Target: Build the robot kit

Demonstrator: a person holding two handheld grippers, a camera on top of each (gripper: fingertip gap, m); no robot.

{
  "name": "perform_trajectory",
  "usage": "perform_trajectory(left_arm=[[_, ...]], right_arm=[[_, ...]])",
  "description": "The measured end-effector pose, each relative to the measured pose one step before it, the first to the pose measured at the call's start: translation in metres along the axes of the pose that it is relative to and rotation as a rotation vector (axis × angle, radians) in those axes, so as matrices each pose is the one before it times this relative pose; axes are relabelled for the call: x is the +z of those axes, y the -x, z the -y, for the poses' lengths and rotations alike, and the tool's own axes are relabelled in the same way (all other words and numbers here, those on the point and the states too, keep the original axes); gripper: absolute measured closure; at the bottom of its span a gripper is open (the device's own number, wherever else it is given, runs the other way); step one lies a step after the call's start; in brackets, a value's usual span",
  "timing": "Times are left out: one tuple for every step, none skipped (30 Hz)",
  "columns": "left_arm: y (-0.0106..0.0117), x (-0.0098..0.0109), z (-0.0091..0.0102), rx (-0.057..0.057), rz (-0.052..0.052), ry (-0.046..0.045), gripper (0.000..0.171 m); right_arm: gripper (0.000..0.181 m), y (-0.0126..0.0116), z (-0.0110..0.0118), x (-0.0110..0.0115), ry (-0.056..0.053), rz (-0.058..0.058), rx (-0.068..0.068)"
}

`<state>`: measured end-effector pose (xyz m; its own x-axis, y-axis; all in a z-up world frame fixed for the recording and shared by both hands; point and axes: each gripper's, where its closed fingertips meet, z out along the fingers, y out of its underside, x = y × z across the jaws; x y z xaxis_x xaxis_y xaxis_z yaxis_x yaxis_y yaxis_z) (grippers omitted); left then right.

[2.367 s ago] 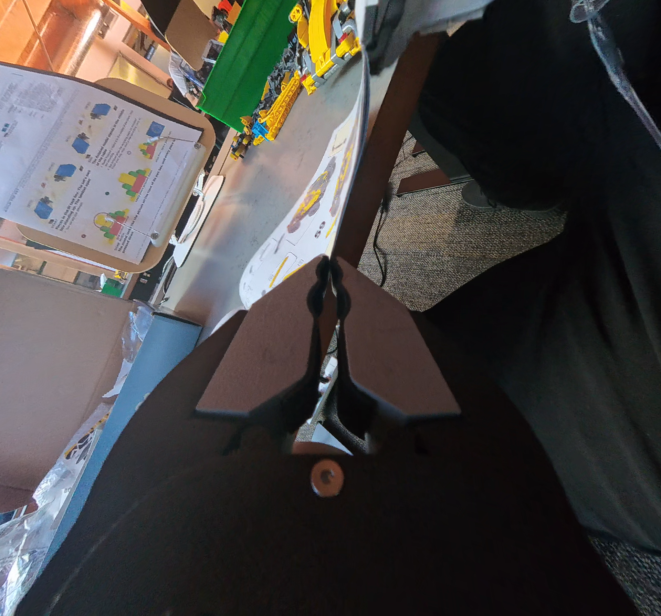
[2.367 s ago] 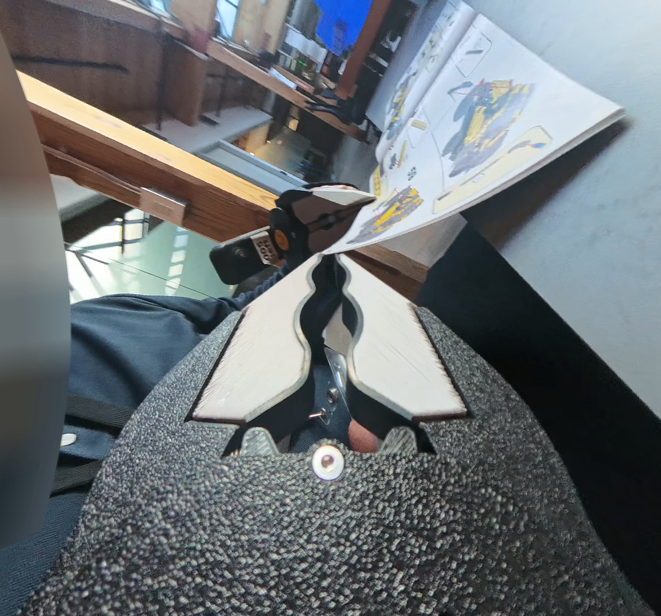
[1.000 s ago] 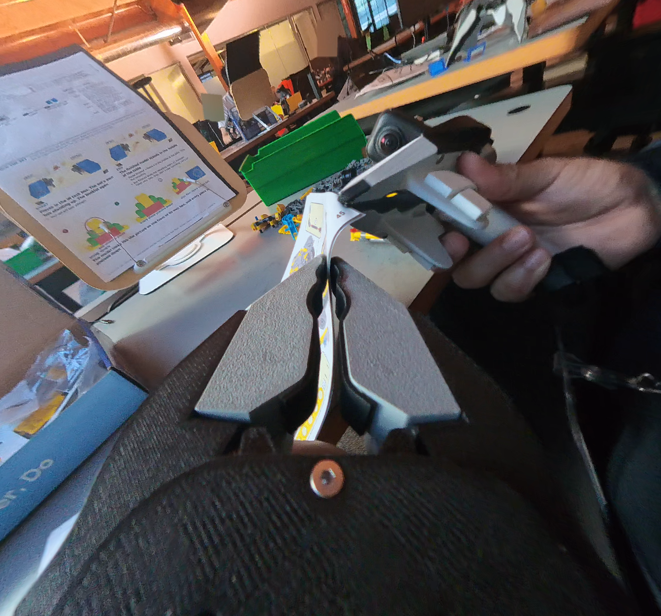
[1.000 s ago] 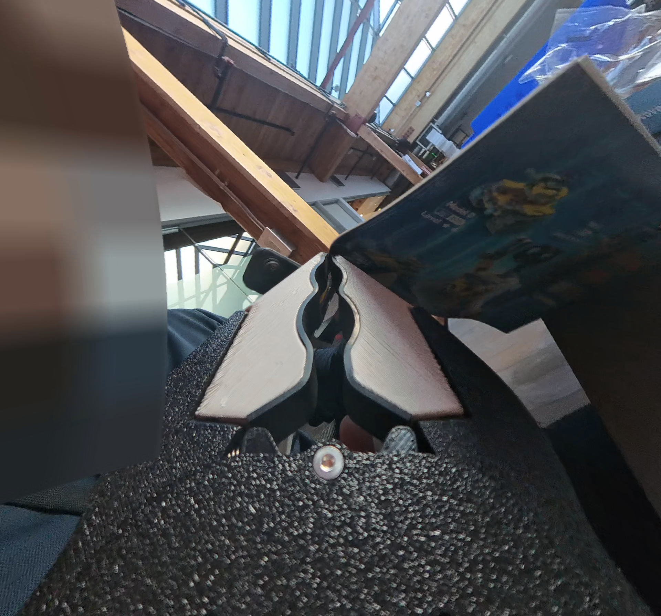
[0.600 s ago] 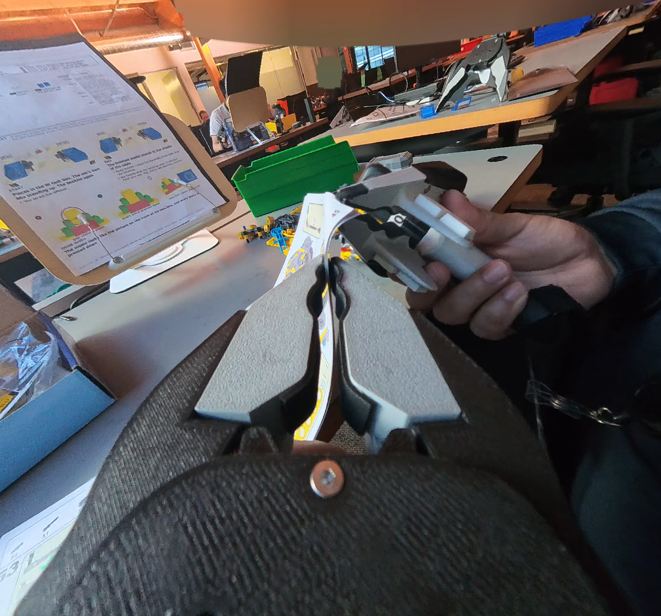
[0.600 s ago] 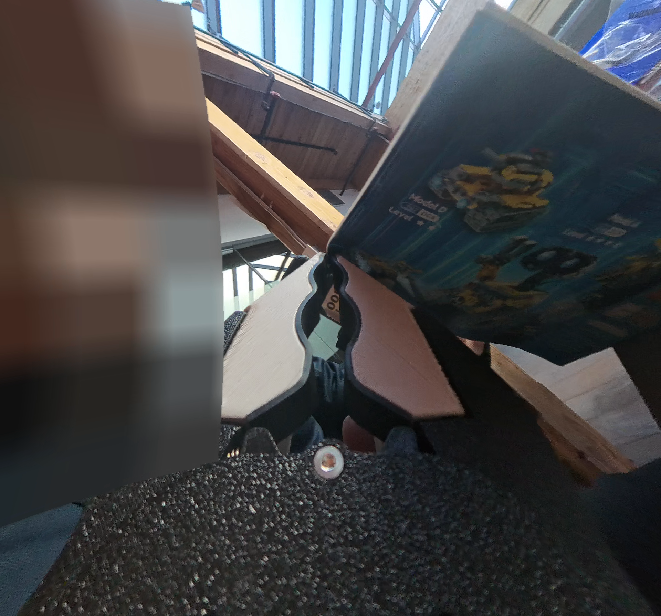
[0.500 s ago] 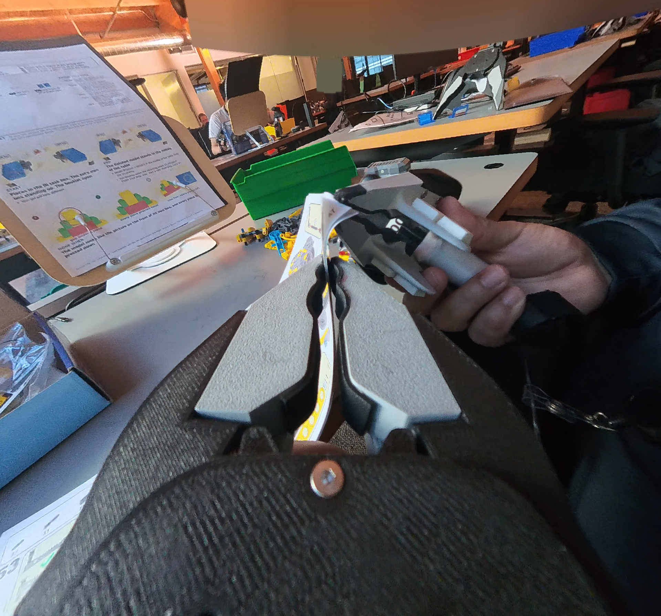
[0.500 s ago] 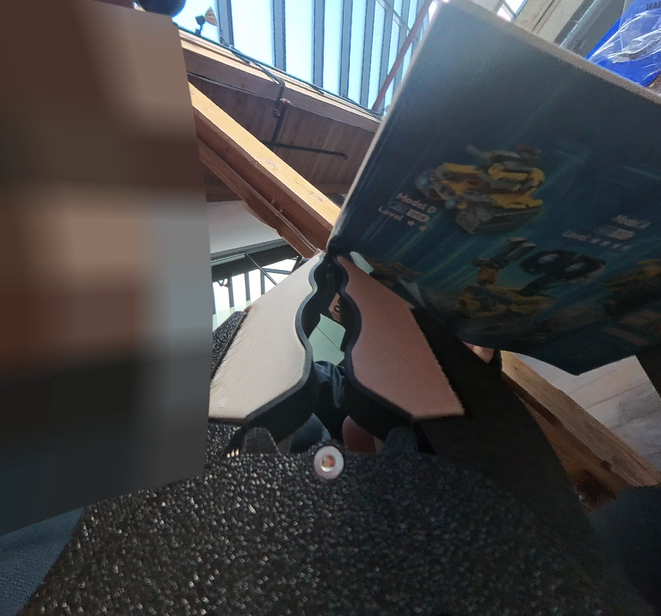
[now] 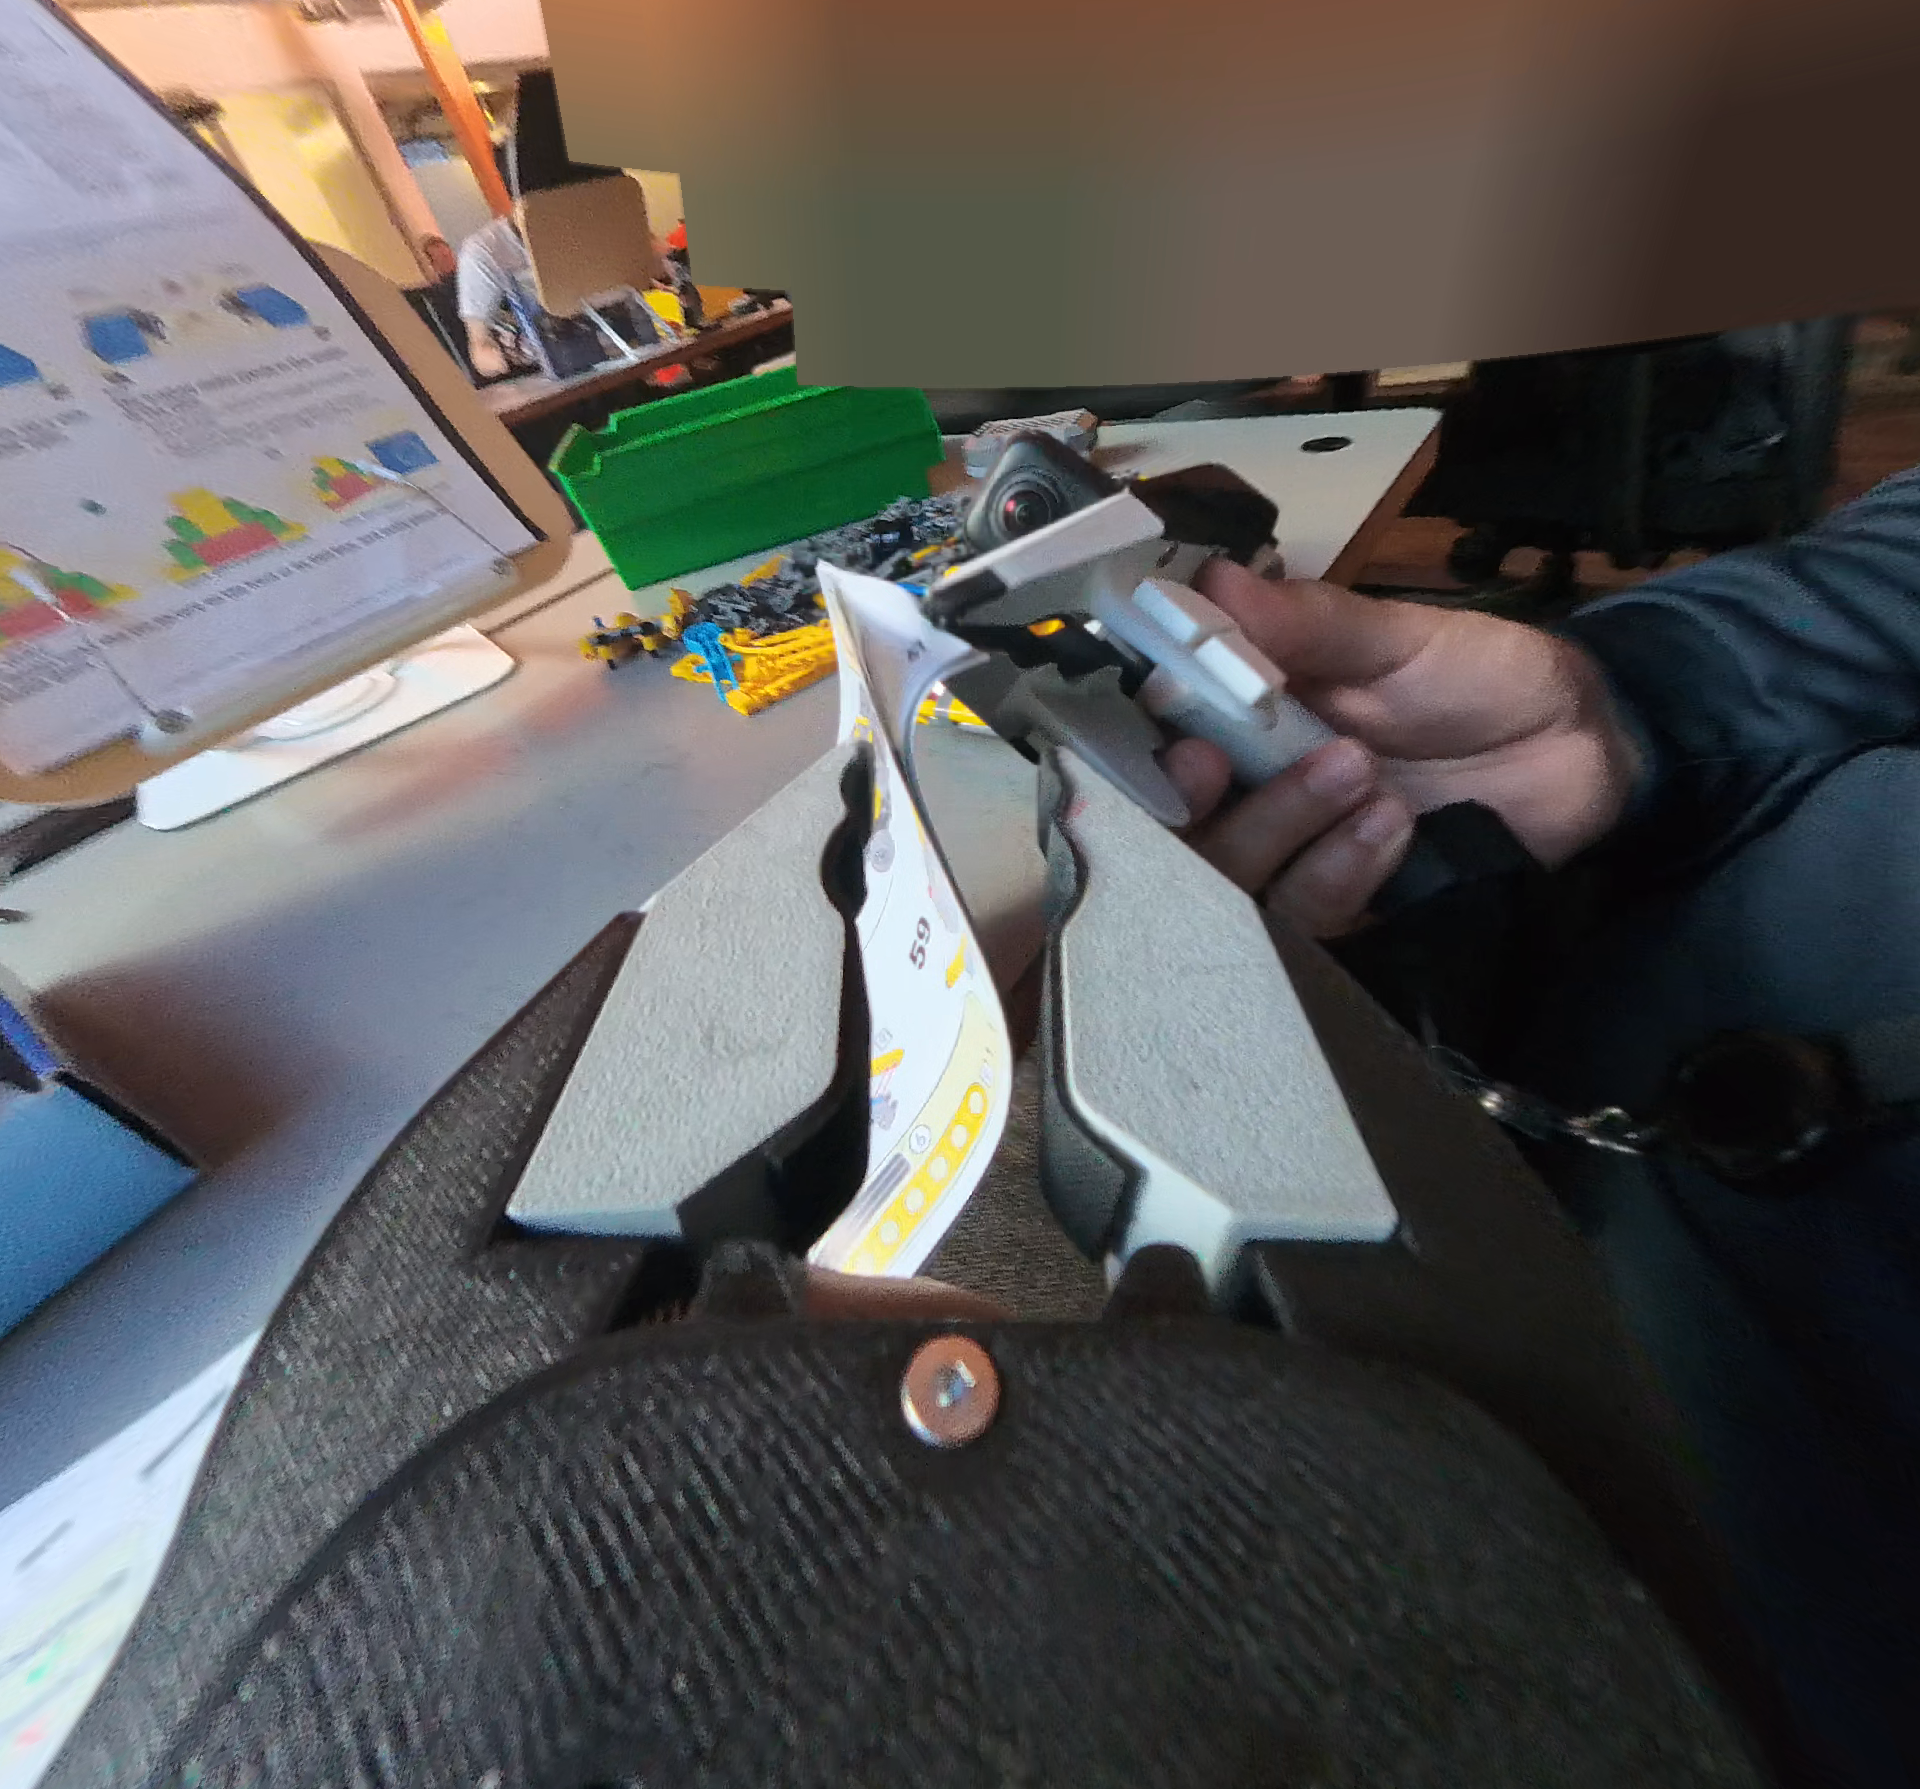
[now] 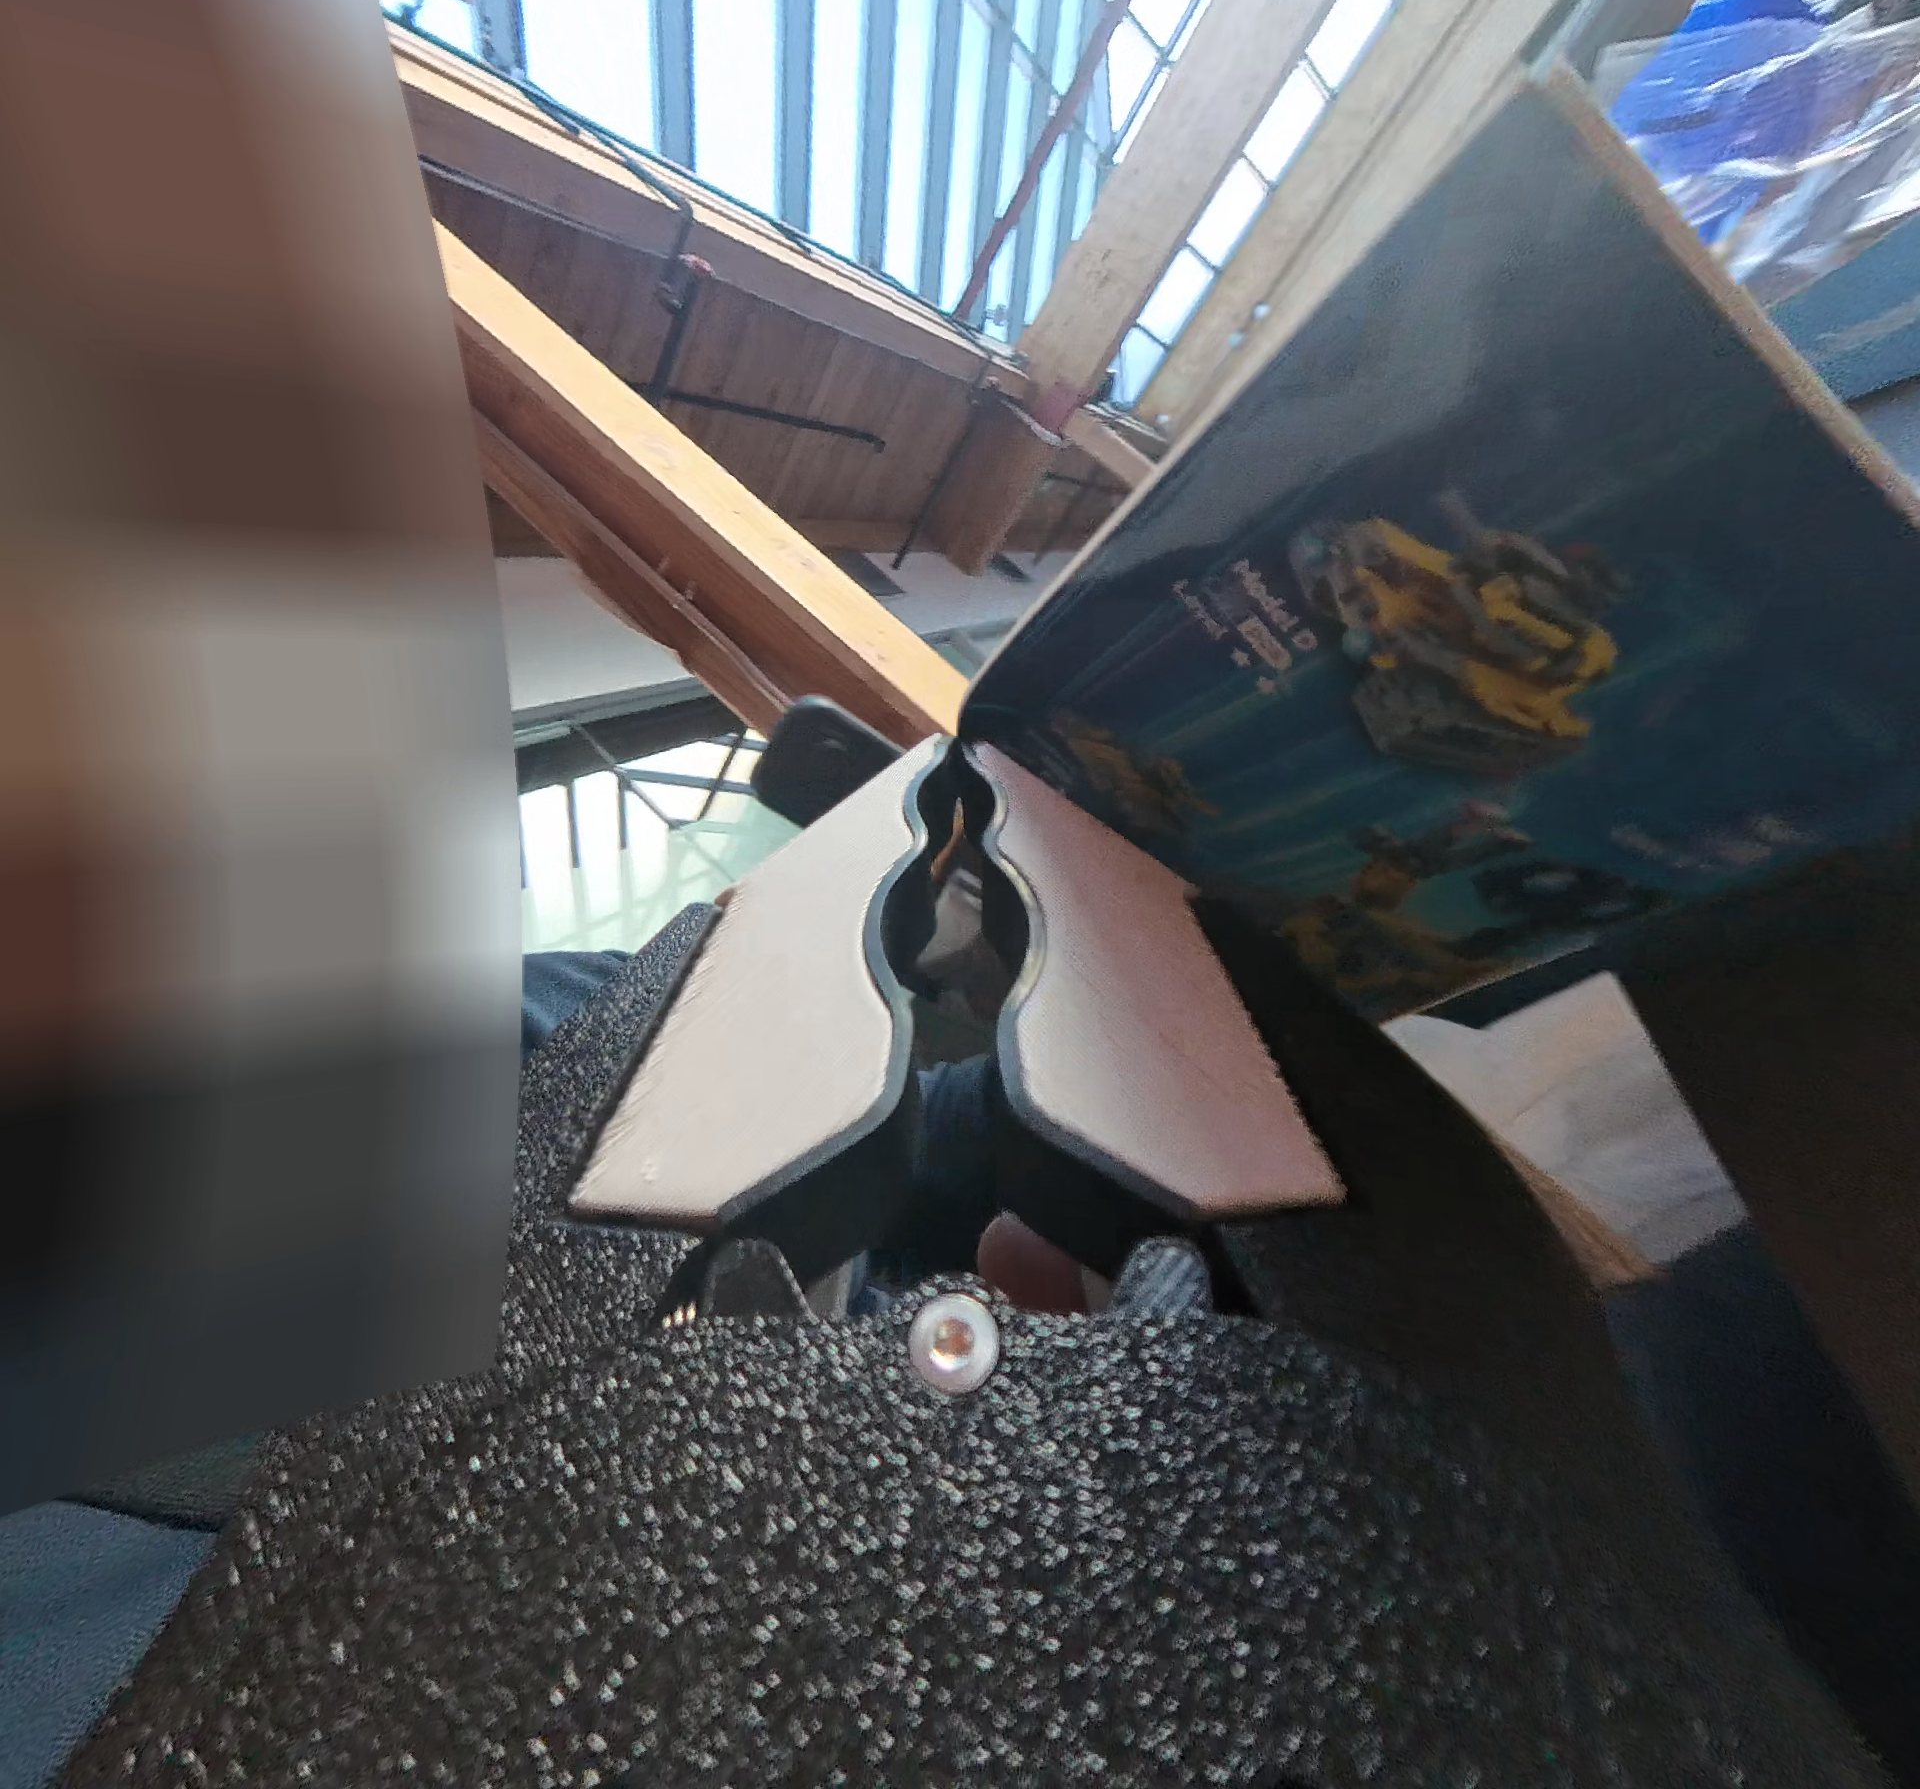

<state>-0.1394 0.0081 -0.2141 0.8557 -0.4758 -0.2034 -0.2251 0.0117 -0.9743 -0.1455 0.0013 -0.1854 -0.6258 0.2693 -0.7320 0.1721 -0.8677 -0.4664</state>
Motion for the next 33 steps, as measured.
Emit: perform_trajectory(left_arm=[[0.00145, -0.00142, 0.00093, -0.0368, -0.0124, -0.00179, 0.139], [0.00182, -0.00164, 0.00134, -0.0406, -0.0123, -0.00490, 0.137], [0.00254, -0.00148, 0.00107, -0.0444, -0.0096, -0.00053, 0.134], [0.00390, -0.00136, 0.00145, -0.0436, 0.0002, -0.00267, 0.134], [0.00400, -0.00076, 0.00126, -0.0405, 0.0050, -0.00004, 0.135], [0.00163, 0.00013, 0.00000, -0.0342, -0.0047, 0.01044, 0.134], [-0.00043, 0.00091, -0.00130, -0.0290, -0.0105, 0.01718, 0.132], [-0.00192, 0.00125, -0.00115, -0.0207, -0.0134, 0.01329, 0.133], [-0.00296, 0.00110, -0.00071, -0.0083, -0.0150, 0.00495, 0.133], [-0.00290, 0.00090, -0.00044, -0.0049, -0.0134, 0.00074, 0.133], [-0.00210, 0.00101, -0.00125, -0.0084, -0.0116, 0.00615, 0.132], [-0.00188, 0.00078, -0.00162, -0.0139, -0.0146, 0.00754, 0.132], [-0.00042, 0.00027, -0.00106, -0.0249, -0.0104, 0.00306, 0.132], [0.00069, 0.00013, -0.00128, -0.0344, -0.0093, 0.00503, 0.133], [0.00031, -0.00011, -0.00086, -0.0359, -0.0151, 0.00284, 0.134], [0.00072, -0.00054, 0.00025, -0.0296, -0.0092, -0.00430, 0.136], [0.00121, -0.00063, 0.00054, -0.0186, -0.0004, -0.00509, 0.142], [0.00047, -0.00037, -0.00002, -0.0101, 0.0003, 0.00072, 0.147], [0.00014, 0.00023, -0.00045, -0.0012, 0.0009, 0.00316, 0.151], [-0.00014, 0.00069, -0.00073, 0.0058, 0.0024, 0.00361, 0.154], [0.00036, 0.00106, -0.00153, 0.0080, 0.0040, 0.00649, 0.158], [0.00112, 0.00147, -0.00245, 0.0036, 0.0040, 0.01014, 0.161], [0.00062, 0.00192, -0.00344, -0.0044, -0.0045, 0.01491, 0.165], [-0.00004, 0.00149, -0.00260, -0.0074, -0.0104, 0.00888, 0.171], [0.00087, 0.00085, -0.00169, -0.0073, -0.0038, 0.00327, 0.171], [0.00218, 0.00003, -0.00060, -0.0028, 0.0066, 0.00164, 0.171], [0.00322, -0.00102, 0.00001, 0.0028, 0.0130, 0.00217, 0.171], [0.00294, -0.00174, 0.00060, 0.0044, 0.0103, 0.00211, 0.171], [0.00393, -0.00251, 0.00188, 0.0042, 0.0151, -0.00359, 0.171], [0.00526, -0.00345, 0.00281, 0.0064, 0.0199, -0.00727, 0.171], [0.00729, -0.00429, 0.00323, 0.0083, 0.0260, -0.00638, 0.171], [0.00997, -0.00530, 0.00370, 0.0077, 0.0326, -0.00587, 0.171], [0.01355, -0.00648, 0.00408, 0.0072, 0.0434, -0.00396, 0.171]], right_arm=[[0.181, -0.00337, -0.00053, -0.00269, 0.0063, -0.0255, -0.0175], [0.181, -0.00205, -0.00050, -0.00240, 0.0045, -0.0153, -0.0108], [0.181, -0.00062, -0.00031, -0.00211, 0.0019, -0.0056, -0.0059], [0.181, -0.00049, -0.00057, -0.00184, 0.0024, -0.0058, -0.0085], [0.181, -0.00049, -0.00105, -0.00149, 0.0052, -0.0075, -0.0128], [0.181, -0.00029, -0.00133, -0.00119, 0.0054, -0.0051, -0.0124], [0.181, -0.00014, -0.00060, -0.00137, 0.0020, -0.0036, -0.0086], [0.181, -0.00050, -0.00074, -0.00110, 0.0043, -0.0045, -0.0064], [0.181, -0.00147, -0.00127, -0.00098, 0.0076, -0.0108, -0.0074], [0.181, -0.00155, -0.00141, -0.00080, 0.0073, -0.0116, -0.0095], [0.181, -0.00049, -0.00152, -0.00047, 0.0068, -0.0046, -0.0060], [0.181, -0.00013, -0.00113, -0.00051, 0.0045, 0.0004, -0.0020], [0.181, 0.00024, -0.00086, -0.00068, 0.0013, 0.0018, -0.0005], [0.181, 0.00033, -0.00077, -0.00089, 0.0002, 0.0022, 0.0009], [0.181, 0.00073, -0.00055, -0.00114, -0.0010, 0.0071, 0.0010], [0.181, 0.00094, -0.00070, -0.00143, 0.0002, 0.0079, -0.0014], [0.181, 0.00020, -0.00054, -0.00114, 0.0013, 0.0020, -0.0039], [0.181, -0.00130, -0.00075, -0.00113, 0.0033, -0.0067, -0.0038], [0.181, -0.00198, -0.00111, -0.00086, 0.0047, -0.0100, -0.0036], [0.181, -0.00158, -0.00105, -0.00073, 0.0041, -0.0080, -0.0034], [0.181, -0.00118, -0.00063, -0.00070, 0.0025, -0.0045, -0.0012], [0.181, -0.00061, -0.00022, -0.00017, 0.0008, -0.0009, 0.0011], [0.181, -0.00025, 0.00001, -0.00005, 0.0007, 0.0009, 0.0017], [0.181, -0.00028, 0.00027, 0.00089, 0.0020, 0.0001, 0.0001], [0.181, -0.00039, -0.00031, 0.00049, 0.0039, -0.0025, -0.0020], [0.181, -0.00027, -0.00019, 0.00042, 0.0041, -0.0034, -0.0033], [0.181, 0.00029, -0.00004, -0.00003, 0.0029, -0.0020, -0.0021], [0.181, 0.00015, 0.00013, -0.00036, 0.0012, -0.0024, -0.0014], [0.181, 0.00016, 0.00020, -0.00072, 0.0010, -0.0029, -0.0005], [0.181, -0.00052, 0.00007, -0.00120, 0.0010, -0.0070, 0.0010], [0.181, -0.00097, 0.00046, -0.00199, 0.0009, -0.0088, 0.0030], [0.181, -0.00102, 0.00149, -0.00328, -0.0018, -0.0107, 0.0040], [0.181, -0.00206, 0.00227, -0.00279, -0.0059, -0.0135, 0.0030]])
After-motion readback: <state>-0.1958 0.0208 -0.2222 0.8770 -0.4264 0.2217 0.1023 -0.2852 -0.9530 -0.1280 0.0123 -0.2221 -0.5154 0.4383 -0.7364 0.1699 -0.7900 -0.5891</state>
